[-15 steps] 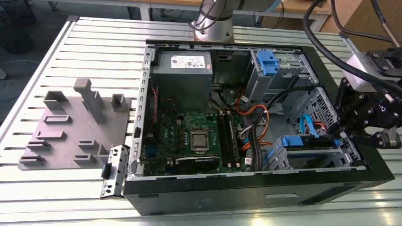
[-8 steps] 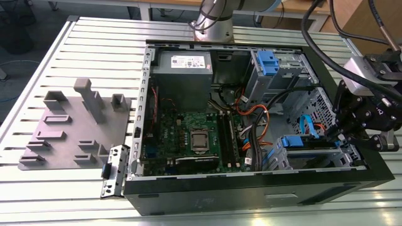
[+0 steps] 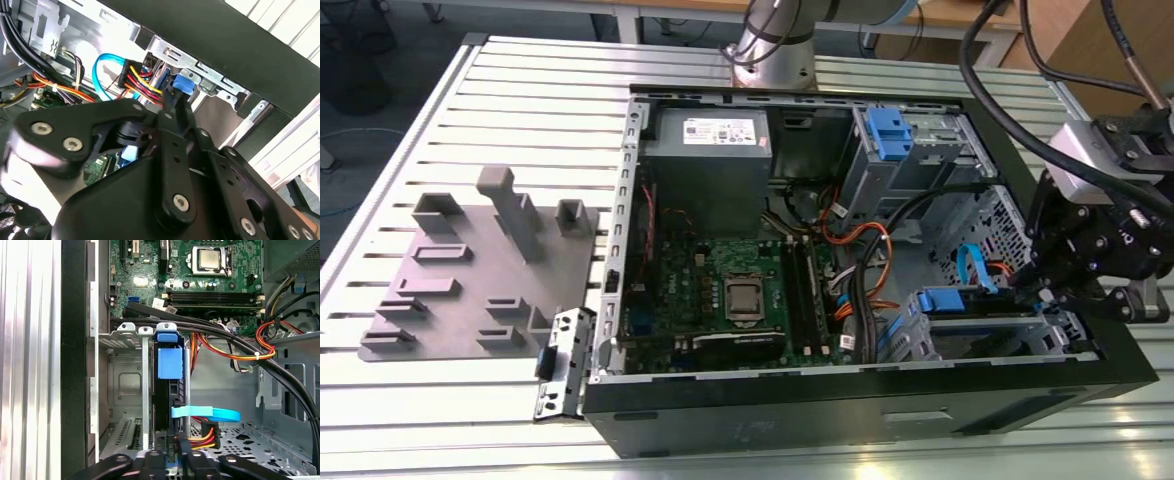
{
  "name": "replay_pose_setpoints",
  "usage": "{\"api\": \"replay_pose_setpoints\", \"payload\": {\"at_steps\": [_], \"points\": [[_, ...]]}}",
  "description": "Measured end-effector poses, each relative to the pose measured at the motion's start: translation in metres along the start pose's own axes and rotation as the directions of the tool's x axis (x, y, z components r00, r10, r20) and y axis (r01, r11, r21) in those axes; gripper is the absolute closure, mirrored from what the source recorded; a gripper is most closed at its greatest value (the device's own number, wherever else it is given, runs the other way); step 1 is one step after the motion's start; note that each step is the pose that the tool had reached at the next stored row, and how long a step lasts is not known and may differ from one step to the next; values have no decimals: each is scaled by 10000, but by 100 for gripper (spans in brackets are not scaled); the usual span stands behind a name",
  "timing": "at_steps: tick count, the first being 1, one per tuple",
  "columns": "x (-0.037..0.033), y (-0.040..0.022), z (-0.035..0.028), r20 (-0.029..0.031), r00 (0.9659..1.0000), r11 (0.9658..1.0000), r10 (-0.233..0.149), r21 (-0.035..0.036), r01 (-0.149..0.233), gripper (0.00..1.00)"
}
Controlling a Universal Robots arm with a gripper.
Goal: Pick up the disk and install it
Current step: 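Insert the second disk wire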
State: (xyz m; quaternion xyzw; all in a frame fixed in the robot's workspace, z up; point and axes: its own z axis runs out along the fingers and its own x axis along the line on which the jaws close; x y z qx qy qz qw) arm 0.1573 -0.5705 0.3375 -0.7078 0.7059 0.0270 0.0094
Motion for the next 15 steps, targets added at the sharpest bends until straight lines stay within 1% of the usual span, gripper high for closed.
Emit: {"api": "replay_pose_setpoints", "payload": {"at_steps": [1, 2, 7, 15], "points": [[0, 0, 0, -1, 10000, 10000, 0, 0, 0, 77], [0, 0, 1, -4, 10000, 10000, 0, 0, 0, 70], [-12, -1, 52, -3, 10000, 10000, 1, -1, -1, 70], [-19, -25, 51, -5, 10000, 10000, 1, -2, -1, 70]]}}
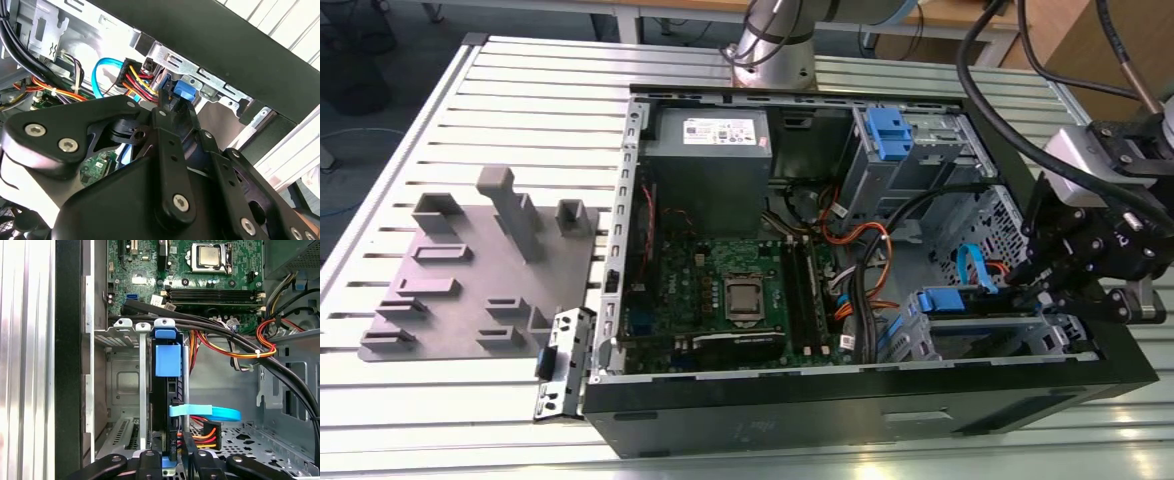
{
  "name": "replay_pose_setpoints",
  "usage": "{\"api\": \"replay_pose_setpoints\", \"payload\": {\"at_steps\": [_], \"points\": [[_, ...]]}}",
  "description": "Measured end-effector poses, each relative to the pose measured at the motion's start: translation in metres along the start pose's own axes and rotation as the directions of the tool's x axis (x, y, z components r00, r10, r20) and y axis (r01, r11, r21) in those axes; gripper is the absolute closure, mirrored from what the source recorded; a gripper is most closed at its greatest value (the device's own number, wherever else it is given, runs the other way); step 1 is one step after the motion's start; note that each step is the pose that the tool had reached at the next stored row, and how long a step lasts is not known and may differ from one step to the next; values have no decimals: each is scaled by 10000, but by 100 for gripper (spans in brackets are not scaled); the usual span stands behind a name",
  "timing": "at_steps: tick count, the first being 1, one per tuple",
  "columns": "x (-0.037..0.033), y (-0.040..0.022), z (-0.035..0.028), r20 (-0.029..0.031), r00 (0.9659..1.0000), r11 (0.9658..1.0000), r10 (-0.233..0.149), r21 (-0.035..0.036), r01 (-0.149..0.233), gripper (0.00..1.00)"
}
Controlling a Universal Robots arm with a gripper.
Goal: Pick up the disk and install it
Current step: 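Insert the second disk wire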
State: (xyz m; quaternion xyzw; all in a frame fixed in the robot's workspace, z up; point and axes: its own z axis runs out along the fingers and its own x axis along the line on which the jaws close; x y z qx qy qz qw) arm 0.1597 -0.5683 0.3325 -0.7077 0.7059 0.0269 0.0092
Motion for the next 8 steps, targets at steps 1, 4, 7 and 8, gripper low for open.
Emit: {"api": "replay_pose_setpoints", "payload": {"at_steps": [1, 4, 7, 8], "points": [[0, 0, 0, 0, 10000, 10000, 0, 0, 0, 70], [0, -1, 1, 2, 10000, 10000, -1, 0, 1, 70], [0, -1, 0, 1, 10000, 10000, -1, 0, 1, 72], [0, -2, 0, 0, 10000, 10000, -1, 0, 1, 78]]}}
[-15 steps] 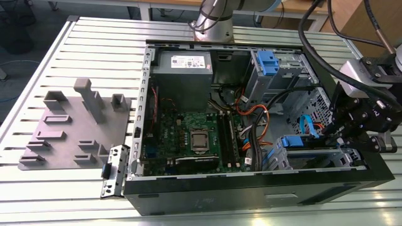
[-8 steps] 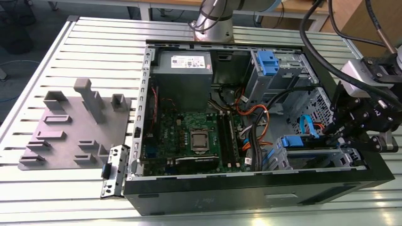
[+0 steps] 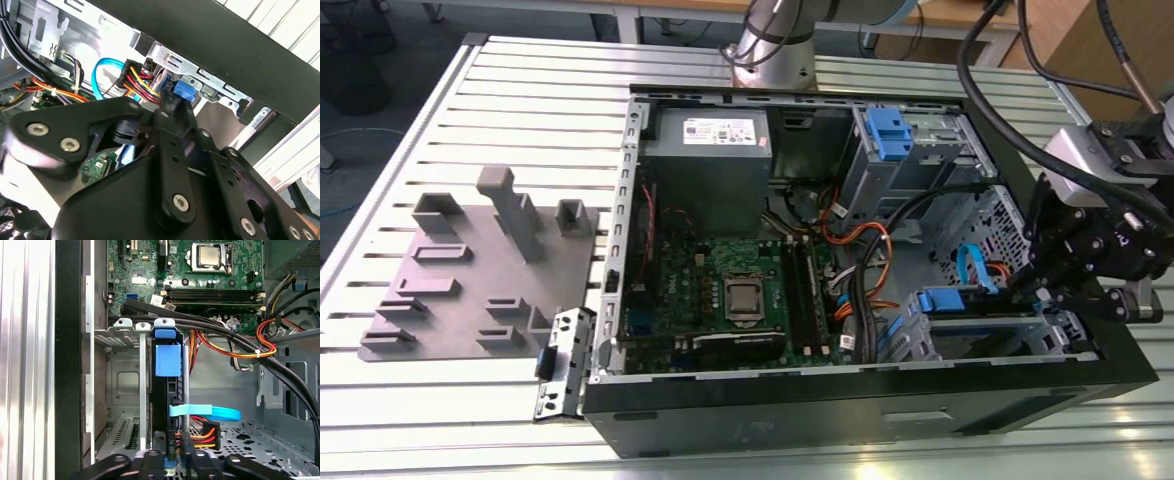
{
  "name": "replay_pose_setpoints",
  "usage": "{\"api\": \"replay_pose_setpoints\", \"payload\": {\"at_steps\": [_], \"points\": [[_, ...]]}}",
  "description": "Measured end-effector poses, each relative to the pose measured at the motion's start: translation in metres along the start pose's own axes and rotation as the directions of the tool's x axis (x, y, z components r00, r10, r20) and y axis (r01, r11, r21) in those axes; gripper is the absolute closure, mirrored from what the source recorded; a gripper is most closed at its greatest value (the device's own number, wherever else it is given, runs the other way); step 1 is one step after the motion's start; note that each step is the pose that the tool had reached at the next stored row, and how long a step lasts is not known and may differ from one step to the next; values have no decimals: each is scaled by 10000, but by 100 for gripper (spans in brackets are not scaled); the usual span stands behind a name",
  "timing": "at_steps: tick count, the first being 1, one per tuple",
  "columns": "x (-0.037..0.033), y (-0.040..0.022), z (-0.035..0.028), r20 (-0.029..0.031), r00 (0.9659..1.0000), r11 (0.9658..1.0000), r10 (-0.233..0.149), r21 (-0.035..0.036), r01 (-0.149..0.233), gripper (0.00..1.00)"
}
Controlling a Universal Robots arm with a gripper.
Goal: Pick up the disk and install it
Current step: 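Insert the second disk wire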
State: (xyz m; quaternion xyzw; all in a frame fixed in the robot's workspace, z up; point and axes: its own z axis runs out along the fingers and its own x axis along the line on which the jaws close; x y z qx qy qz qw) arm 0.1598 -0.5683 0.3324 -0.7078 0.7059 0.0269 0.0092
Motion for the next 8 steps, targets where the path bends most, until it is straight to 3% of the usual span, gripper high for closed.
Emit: {"api": "replay_pose_setpoints", "payload": {"at_steps": [2, 8], "points": [[0, 0, -1, -2, 10000, 10000, 0, 0, 0, 83], [0, -1, 0, 1, 10000, 10000, 0, 0, 0, 83]]}}
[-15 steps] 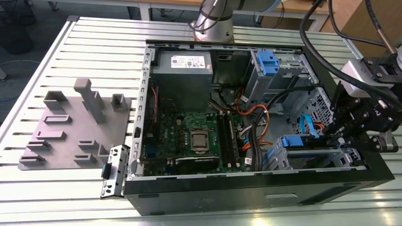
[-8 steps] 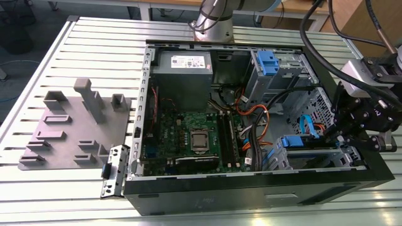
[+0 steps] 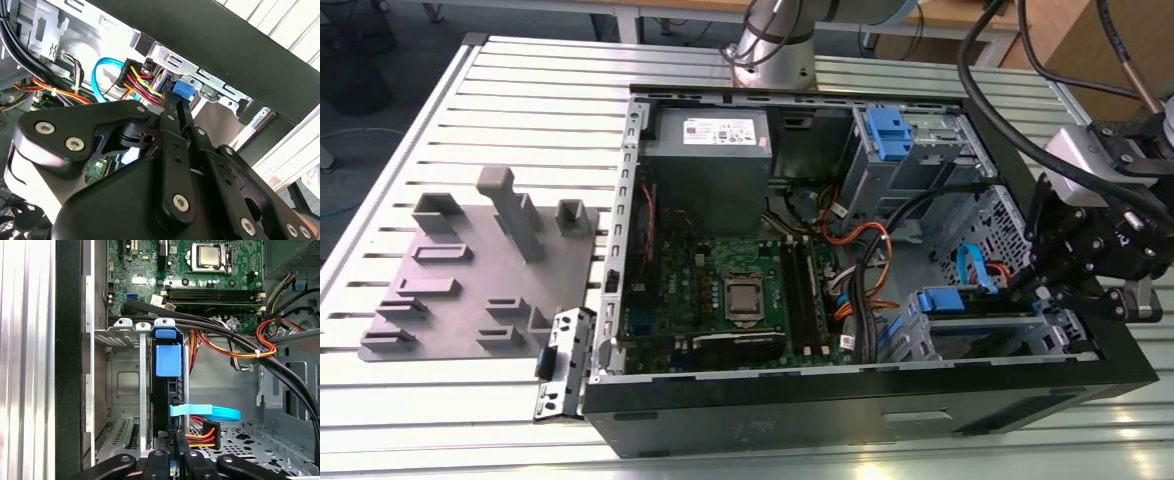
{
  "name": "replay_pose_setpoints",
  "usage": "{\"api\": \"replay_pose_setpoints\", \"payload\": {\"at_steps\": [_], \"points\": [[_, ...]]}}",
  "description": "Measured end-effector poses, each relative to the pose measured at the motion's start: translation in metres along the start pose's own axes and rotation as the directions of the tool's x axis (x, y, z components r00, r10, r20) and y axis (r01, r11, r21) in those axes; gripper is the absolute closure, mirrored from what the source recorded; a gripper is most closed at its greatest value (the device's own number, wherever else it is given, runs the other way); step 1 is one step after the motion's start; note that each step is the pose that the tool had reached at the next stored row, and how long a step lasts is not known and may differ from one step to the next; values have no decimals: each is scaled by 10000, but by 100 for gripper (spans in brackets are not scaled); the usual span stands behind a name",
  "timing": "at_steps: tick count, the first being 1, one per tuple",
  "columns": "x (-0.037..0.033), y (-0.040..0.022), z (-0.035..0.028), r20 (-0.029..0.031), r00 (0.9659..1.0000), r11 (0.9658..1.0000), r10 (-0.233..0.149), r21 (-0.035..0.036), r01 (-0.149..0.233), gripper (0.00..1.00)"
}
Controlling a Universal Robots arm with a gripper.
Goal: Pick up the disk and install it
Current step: 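Insert the second disk wire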
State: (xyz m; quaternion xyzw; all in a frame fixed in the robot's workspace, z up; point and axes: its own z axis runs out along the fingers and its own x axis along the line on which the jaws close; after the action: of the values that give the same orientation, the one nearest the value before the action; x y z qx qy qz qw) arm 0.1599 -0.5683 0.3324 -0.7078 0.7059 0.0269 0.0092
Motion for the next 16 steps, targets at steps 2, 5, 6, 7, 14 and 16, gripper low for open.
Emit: {"api": "replay_pose_setpoints", "payload": {"at_steps": [2, 5, 6, 7, 14, 16], "points": [[0, 0, -1, 2, 10000, 10000, 0, 0, 0, 83], [-1, 0, -23, 4, 10000, 10000, 0, 0, 0, 83], [-2, 1, -34, 1, 10000, 10000, 0, 0, 0, 83], [-2, 1, -45, 1, 10000, 10000, 0, 0, 0, 83], [-16, 23, -52, 1, 10000, 10000, -1, 10, 1, 83], [-20, 44, -51, 0, 10000, 10000, -1, 18, 1, 83]]}}
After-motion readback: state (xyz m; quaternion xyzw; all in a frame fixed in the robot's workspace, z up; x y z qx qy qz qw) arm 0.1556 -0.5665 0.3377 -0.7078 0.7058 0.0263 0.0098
